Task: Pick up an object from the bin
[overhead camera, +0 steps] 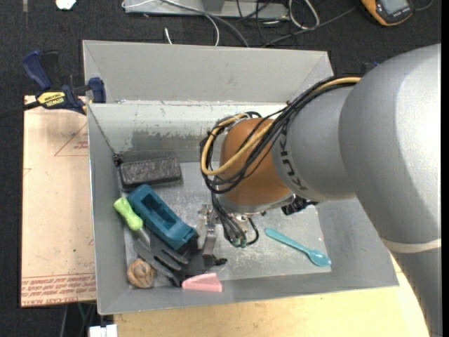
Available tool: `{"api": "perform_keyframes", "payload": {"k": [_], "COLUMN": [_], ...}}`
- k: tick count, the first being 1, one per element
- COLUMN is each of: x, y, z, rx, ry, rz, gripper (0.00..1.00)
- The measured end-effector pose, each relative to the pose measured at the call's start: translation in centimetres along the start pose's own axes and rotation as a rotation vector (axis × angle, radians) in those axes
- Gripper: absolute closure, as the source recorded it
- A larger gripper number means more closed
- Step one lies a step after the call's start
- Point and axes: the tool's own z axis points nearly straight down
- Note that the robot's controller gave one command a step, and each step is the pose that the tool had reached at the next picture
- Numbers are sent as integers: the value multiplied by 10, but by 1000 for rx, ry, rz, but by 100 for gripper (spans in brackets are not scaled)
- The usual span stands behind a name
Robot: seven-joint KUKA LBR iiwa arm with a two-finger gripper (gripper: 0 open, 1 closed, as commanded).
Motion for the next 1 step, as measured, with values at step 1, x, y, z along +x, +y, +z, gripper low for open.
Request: {"api": "perform_keyframes", "payload": {"k": [1], "x": [3], "y": [24], "z": [0], "rx": [4], "ry": [0], "rz": [-77], "gripper": [100]}}
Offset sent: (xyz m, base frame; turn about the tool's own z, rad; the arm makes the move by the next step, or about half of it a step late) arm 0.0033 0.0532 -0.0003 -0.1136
